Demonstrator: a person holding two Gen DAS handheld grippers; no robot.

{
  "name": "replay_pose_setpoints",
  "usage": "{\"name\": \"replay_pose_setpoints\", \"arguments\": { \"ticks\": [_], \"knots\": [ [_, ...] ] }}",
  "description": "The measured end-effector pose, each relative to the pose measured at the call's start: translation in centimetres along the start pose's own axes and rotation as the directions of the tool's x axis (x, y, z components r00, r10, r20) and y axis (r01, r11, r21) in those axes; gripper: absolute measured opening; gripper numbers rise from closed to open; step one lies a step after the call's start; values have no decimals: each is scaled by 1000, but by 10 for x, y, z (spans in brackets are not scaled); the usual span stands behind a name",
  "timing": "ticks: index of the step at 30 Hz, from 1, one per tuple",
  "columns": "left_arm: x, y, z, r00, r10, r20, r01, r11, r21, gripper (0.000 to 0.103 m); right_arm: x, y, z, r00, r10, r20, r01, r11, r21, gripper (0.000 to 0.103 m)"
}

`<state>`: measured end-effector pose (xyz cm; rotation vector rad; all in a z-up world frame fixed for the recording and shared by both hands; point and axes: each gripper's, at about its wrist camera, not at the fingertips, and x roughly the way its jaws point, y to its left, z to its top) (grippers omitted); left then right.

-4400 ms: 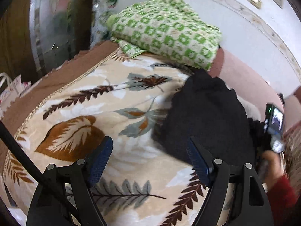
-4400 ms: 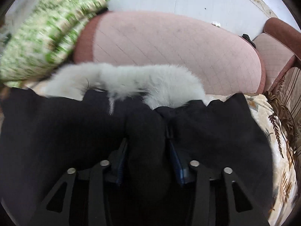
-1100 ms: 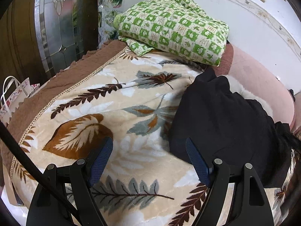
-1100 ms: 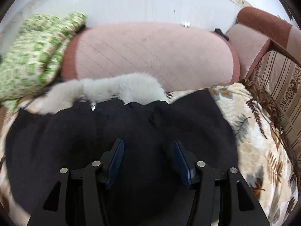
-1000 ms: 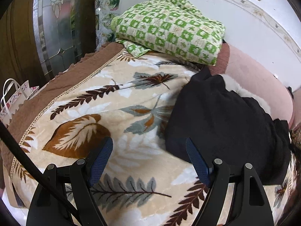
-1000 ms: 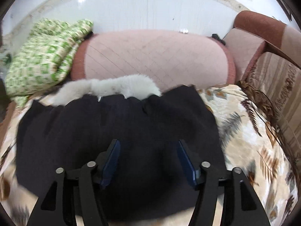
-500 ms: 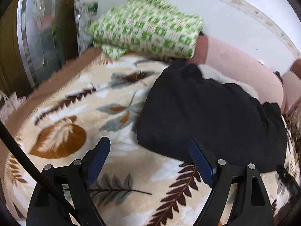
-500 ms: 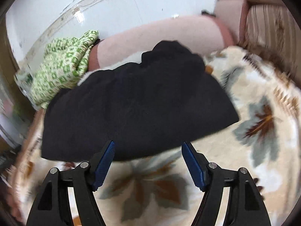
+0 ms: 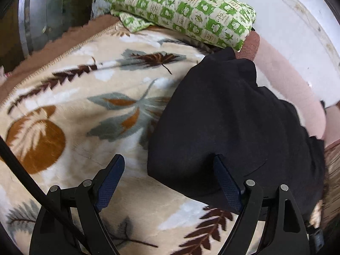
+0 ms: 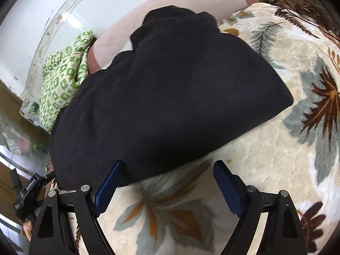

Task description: Fold large clothes

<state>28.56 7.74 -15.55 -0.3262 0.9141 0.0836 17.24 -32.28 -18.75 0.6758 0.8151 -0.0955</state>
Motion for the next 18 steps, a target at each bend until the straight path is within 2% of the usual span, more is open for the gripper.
{"name": "replay_pose_setpoints", "arguments": {
  "ticks": [4, 8, 12, 18],
  "knots": [
    [-5, -4, -2, 998, 58, 29, -59, 998, 30, 84, 4, -13, 6, 1000, 10, 2, -10, 998, 55, 93],
    [-7, -6, -3, 995, 86, 40, -88, 995, 41, 84, 6, -20, 12, 999, 43, 12, -44, 996, 82, 96],
    [-8, -9, -5, 994, 101, 48, -104, 993, 54, 84, 9, -24, 26, 997, 65, 38, -67, 995, 77, 101],
    [-7, -12, -6, 992, 113, 53, -117, 991, 62, 84, 24, -44, 39, 990, 142, 25, -145, 976, 162, 102]
  ]
}}
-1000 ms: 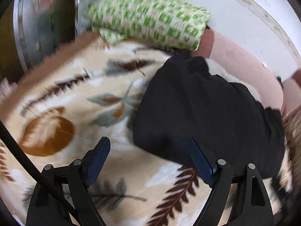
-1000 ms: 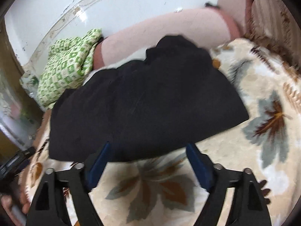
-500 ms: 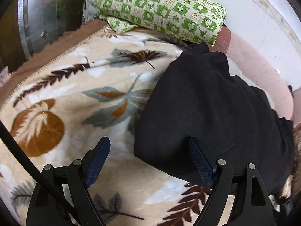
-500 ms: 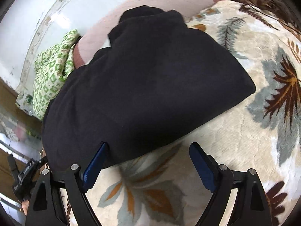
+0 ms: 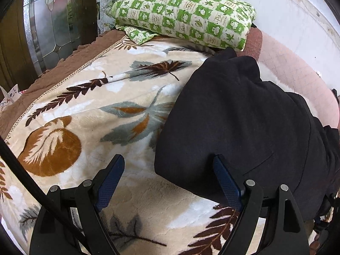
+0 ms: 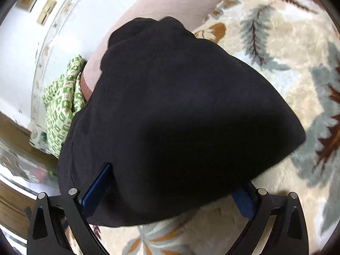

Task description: Fold large clothes

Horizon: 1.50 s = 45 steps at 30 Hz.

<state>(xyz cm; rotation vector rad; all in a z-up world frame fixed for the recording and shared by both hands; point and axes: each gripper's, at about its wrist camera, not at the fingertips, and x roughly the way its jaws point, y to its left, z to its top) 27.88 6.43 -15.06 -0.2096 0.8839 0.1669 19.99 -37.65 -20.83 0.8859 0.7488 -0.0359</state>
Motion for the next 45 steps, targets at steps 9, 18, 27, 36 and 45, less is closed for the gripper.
{"name": "replay_pose_setpoints", "arguments": {
  "ticks": [9, 18, 27, 36, 45],
  "knots": [
    [1, -1, 0, 1000, 4, 0, -4, 1000, 5, 85, 3, 5, -1, 1000, -8, 12, 8, 1000, -18, 103],
    [1, -1, 0, 1000, 6, 0, -6, 1000, 6, 84, 5, 6, 1, 1000, -12, 20, 12, 1000, -23, 103],
    [0, 17, 2, 999, -37, -19, 37, 999, -21, 84, 5, 6, 0, 1000, -13, 22, 14, 1000, -28, 103],
    [54, 66, 9, 879, -452, -148, 385, 859, -339, 85, 6, 5, 1, 1000, -12, 25, 13, 999, -33, 103],
    [76, 54, 8, 746, -647, -158, 548, 731, -406, 89, 7, 4, 2, 999, -9, 35, 10, 999, -48, 103]
  ]
}}
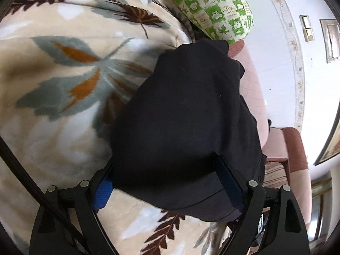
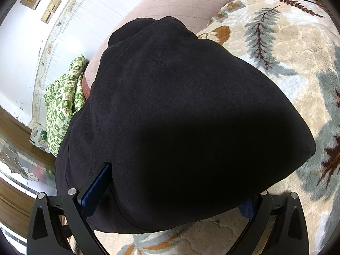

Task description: Fold large clothes

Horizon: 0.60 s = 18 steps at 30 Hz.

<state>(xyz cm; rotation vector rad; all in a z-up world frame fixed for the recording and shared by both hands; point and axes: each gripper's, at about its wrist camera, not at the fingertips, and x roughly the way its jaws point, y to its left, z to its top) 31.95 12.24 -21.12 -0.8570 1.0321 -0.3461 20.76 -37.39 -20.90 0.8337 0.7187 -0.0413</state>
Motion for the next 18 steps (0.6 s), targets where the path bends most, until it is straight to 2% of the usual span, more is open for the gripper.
{"name": "replay_pose_setpoints", "arguments": {
  "ticks": [3, 6, 10, 11, 12, 13, 14, 15, 17, 18],
  "knots": [
    [4, -1, 5, 999, -30, -12, 30, 999, -11, 90, 0, -1, 0, 1000, 2, 4, -2, 1000, -4, 103],
    [9, -7, 7, 1000, -22, 3, 22, 1000, -3, 91, 1, -1, 1, 1000, 3, 5, -3, 1000, -3, 103],
    [10, -26, 0, 997, 58, 54, -60, 998, 27, 89, 0, 2, 3, 1000, -1, -6, 2, 1000, 24, 101],
    [9, -32, -1, 995, 79, 64, -82, 996, 42, 85, -1, 3, 3, 1000, 2, -9, -2, 1000, 30, 94],
    [4, -39, -4, 992, 101, 75, -105, 993, 57, 76, -3, 6, 3, 1000, 5, -12, -5, 999, 37, 90],
    [-2, -46, -6, 989, 120, 87, -127, 990, 70, 62, -6, 10, 4, 1000, 7, -11, -7, 999, 34, 81],
    [-7, -52, -7, 986, 138, 97, -146, 986, 77, 55, -8, 13, 4, 1000, 10, -11, -9, 1000, 26, 70],
    [-12, -58, -8, 983, 146, 106, -156, 984, 84, 45, -11, 17, 5, 1000, 9, -8, -9, 1000, 19, 65],
    [-25, -70, -13, 982, 144, 122, -156, 983, 93, 39, -18, 22, 8, 1000, 10, 2, -10, 1000, 6, 51],
    [-29, -75, -16, 981, 144, 129, -158, 982, 102, 37, -22, 25, 9, 1000, 12, 9, -12, 1000, 0, 48]
  ]
}}
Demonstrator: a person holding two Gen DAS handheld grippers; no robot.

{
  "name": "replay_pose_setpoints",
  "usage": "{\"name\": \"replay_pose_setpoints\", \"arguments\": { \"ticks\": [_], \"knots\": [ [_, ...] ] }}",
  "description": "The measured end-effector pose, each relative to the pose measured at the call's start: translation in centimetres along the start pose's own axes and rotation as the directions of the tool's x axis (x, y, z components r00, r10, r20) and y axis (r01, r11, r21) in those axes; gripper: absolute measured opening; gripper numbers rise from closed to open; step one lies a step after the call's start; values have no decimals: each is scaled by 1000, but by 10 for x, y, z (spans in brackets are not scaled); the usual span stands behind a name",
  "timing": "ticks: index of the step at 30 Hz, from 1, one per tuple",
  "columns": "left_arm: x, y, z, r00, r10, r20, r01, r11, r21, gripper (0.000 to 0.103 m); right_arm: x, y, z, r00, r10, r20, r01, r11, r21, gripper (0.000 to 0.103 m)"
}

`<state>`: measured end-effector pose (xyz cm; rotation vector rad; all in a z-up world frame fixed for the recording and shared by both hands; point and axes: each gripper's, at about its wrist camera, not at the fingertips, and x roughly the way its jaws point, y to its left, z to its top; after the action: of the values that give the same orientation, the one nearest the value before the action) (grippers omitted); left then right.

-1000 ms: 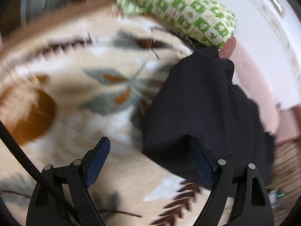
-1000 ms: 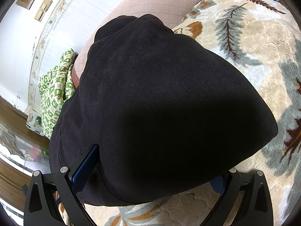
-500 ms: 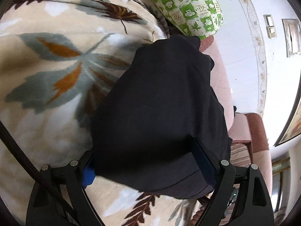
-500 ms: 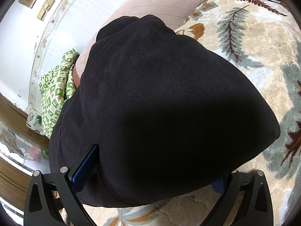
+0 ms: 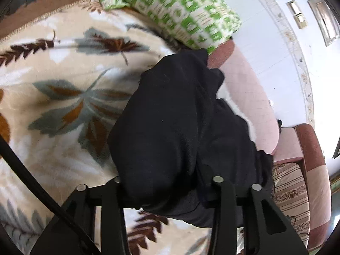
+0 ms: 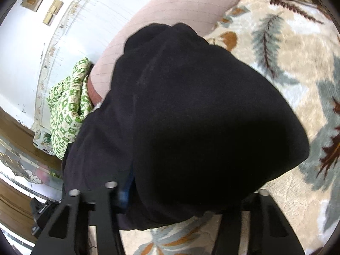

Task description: Fold large clothes

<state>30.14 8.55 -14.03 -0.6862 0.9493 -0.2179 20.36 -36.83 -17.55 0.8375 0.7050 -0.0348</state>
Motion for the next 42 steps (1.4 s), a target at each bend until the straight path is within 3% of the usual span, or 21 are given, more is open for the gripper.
{"name": "replay_pose_setpoints", "arguments": {
  "ticks": [4, 12, 25, 42],
  "knots": [
    [-22, -24, -13, 999, 35, 32, -37, 997, 61, 33, -16, 7, 6, 999, 11, 31, -11, 1000, -13, 39],
    [-40, -44, -21, 998, 51, 35, -53, 995, 84, 32, -43, 14, 11, 998, 29, 51, -27, 999, -27, 37],
    [-64, -28, -41, 994, 105, 8, -106, 989, 102, 32, -71, 31, -14, 1000, 5, -11, -6, 992, -127, 37],
    [-90, -6, -69, 991, 134, -21, -130, 983, 129, 33, -98, 22, -56, 998, -6, -55, 0, 993, -118, 37]
  ]
}}
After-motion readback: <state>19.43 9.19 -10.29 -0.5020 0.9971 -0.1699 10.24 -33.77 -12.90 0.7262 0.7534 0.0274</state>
